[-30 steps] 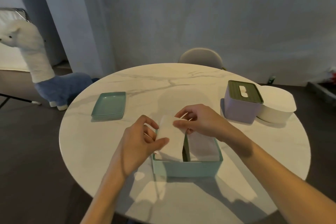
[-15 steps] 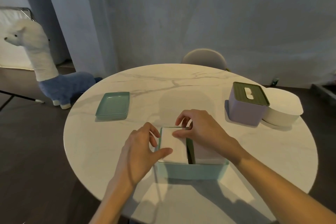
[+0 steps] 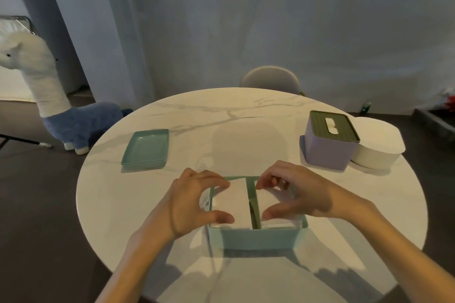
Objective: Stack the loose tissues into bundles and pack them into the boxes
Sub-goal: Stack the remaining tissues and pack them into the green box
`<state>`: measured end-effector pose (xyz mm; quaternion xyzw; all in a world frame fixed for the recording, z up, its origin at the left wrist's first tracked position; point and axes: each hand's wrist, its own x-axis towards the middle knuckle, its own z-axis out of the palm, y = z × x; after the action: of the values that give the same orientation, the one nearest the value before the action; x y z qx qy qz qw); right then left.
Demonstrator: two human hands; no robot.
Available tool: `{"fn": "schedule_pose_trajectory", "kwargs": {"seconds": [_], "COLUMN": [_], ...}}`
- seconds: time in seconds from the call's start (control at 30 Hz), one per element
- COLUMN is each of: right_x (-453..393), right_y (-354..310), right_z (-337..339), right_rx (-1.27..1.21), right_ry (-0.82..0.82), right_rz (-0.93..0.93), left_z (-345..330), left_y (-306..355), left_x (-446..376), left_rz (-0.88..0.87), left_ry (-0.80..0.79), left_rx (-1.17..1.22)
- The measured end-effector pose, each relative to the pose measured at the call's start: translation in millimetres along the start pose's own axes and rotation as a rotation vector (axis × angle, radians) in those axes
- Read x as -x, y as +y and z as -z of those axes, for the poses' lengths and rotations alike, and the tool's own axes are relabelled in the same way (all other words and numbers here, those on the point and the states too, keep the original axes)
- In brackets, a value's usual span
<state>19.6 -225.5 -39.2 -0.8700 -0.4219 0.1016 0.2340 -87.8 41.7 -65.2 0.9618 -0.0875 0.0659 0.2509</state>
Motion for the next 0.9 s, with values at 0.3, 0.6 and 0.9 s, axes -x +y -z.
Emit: {"fn": "schedule_pose_trajectory", "kwargs": {"seconds": [0.3,0.6,0.9], "right_x": [-15.9,-27.1,-40.7], "right_y": [-5.2,-2.0,2.7], "right_z": [11.3,7.9,19.1], "right_rx": [-0.152,-0.196,-0.044], "right_ry": [0.184,0.251,0.417], "right_rz": [0.023,0.043,0.100], "left_z": [-9.6,-20.9,24.5], "left_y": [-85.9,-114.9,-54.6], "left_x": [-37.5,-51.9,-54.6], "left_rz": [0.315,0.447,0.111], "left_ry": [0.376,0.441,0.737], "left_rx": [-0.123,-0.302,0.167]}}
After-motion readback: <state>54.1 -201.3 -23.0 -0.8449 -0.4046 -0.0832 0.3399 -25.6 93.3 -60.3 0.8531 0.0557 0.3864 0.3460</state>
